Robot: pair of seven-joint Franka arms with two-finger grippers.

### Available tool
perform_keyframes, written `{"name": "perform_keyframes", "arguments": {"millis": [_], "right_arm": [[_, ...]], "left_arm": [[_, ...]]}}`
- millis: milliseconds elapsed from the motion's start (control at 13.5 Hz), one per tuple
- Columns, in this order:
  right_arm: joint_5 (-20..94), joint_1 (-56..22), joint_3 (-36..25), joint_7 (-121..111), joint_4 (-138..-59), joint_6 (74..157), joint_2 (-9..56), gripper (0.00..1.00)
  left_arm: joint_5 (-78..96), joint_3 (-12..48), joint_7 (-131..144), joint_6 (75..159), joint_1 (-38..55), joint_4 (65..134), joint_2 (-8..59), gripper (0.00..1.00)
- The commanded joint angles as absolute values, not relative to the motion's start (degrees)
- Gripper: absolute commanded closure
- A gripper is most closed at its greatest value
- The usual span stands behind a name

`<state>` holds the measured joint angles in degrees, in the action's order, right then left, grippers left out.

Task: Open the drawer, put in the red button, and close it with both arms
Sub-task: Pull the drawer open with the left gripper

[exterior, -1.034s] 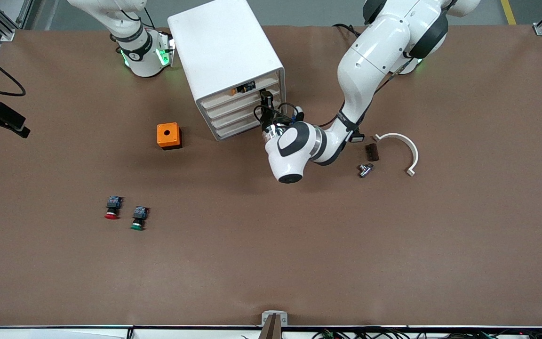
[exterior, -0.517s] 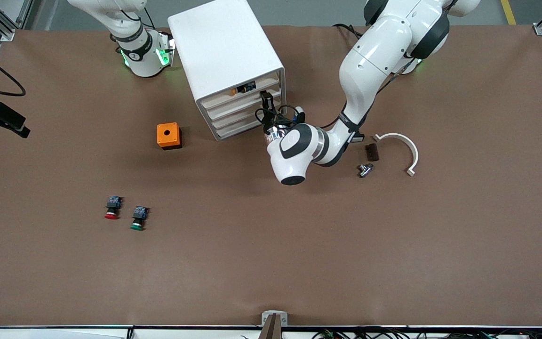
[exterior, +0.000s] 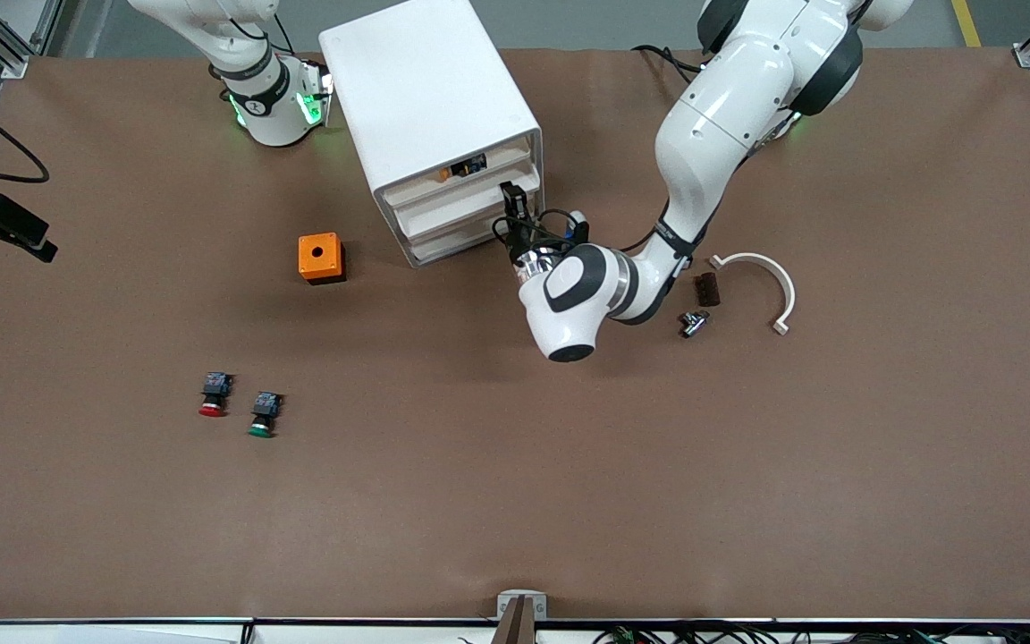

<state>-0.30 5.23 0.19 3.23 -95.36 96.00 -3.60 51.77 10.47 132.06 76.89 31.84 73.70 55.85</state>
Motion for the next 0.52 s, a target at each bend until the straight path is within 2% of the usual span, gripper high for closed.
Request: {"name": "perform_keyframes", "arguments": {"millis": [0,443], "right_arm": [[-0.4,5.4,0.4,4.1,-94.3,95.5,-3.1,0.00],[-0.4,5.4,0.4,4.1,-94.3,95.5,-3.1,0.00]], "left_arm": [[52.6,9.9,130.7,77.7,30.2,72.7,56.4,0.86],[53.0,10.0,130.5,82.7,25.1,72.0,56.4,0.83]]}}
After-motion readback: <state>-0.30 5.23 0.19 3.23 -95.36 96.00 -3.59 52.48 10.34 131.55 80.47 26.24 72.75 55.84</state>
